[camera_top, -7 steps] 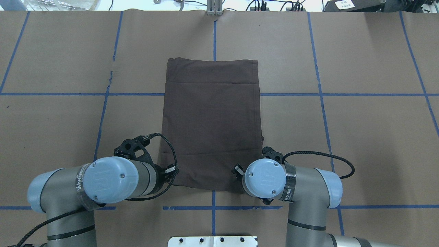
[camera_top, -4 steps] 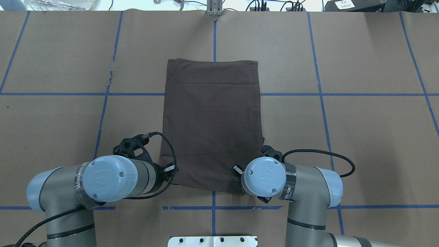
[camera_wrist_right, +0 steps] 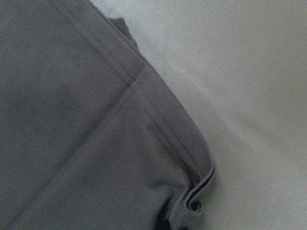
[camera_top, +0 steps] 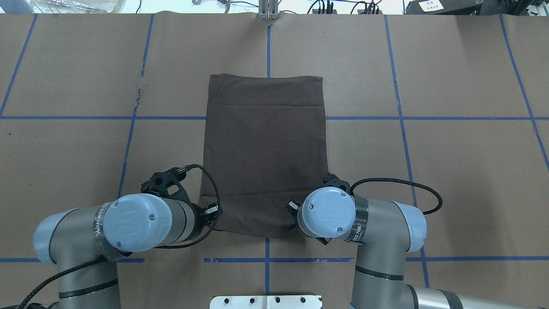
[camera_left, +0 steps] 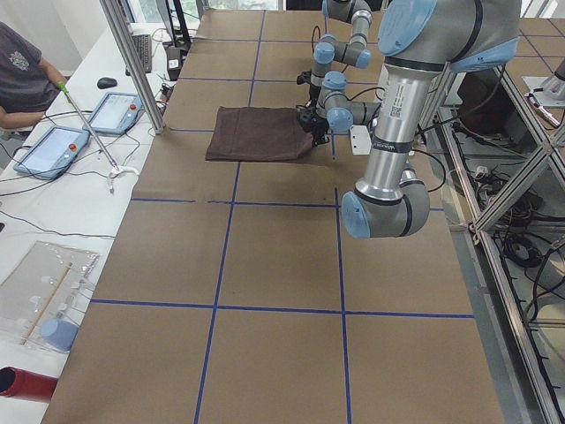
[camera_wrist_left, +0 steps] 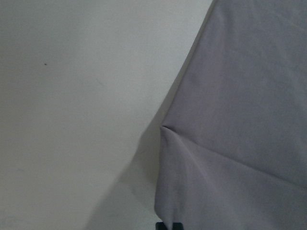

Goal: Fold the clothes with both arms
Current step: 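Grasp both near corners of the folded shirt with left and right grippers, then lift the near edge with both grippers and fold it over toward the far edge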

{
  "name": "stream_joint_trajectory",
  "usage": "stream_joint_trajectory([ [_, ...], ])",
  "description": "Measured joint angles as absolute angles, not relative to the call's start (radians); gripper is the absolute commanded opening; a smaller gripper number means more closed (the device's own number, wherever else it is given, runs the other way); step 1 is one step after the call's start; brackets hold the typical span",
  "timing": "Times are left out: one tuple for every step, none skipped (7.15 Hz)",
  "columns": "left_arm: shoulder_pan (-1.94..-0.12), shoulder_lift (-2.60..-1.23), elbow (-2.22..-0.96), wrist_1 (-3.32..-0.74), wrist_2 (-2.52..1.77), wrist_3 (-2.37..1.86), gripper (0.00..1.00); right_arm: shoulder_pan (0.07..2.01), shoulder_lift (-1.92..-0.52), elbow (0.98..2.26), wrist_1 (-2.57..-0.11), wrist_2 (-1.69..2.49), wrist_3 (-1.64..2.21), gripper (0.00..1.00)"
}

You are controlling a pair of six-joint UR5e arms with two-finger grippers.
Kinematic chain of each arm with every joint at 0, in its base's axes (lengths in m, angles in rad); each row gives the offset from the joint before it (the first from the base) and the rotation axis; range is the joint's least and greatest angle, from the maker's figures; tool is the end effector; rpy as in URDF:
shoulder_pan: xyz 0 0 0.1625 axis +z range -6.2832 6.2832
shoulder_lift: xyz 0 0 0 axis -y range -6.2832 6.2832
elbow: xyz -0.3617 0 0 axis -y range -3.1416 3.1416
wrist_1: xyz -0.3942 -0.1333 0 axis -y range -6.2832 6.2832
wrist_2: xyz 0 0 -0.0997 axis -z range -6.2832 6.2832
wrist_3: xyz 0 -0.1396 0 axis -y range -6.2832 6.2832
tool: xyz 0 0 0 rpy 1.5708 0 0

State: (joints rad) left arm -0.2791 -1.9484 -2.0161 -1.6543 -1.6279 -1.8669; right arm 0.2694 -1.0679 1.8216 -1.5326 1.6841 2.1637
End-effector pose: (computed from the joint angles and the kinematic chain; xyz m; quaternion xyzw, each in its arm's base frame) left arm 0.5160 -0.2782 0.2172 -0.0294 0.4374 -0.2429 0.8653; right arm -0.5765 -0.2811 0.2361 -0.1136 -0.3716 0.3651 0.8460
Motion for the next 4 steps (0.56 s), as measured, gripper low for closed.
stream_joint_trajectory([
  [-0.279, -1.948, -2.019, -1.654, -1.629, -1.867, 0.0, 0.272, -1.065, 1.823, -1.531, 1.684, 2.163, 0.0],
  [-0.279, -1.946, -2.027, -1.654, -1.629, -1.867, 0.0, 0.275, -1.067, 1.834, -1.53, 1.69, 2.162, 0.0],
  [-0.275, -1.945, -2.04, -1.652, -1.629, -1.867, 0.0, 0.28, -1.076, 1.857, -1.528, 1.713, 2.158, 0.0],
  [-0.265, -1.944, -2.051, -1.651, -1.634, -1.868, 0.0, 0.282, -1.093, 1.887, -1.526, 1.742, 2.153, 0.0],
])
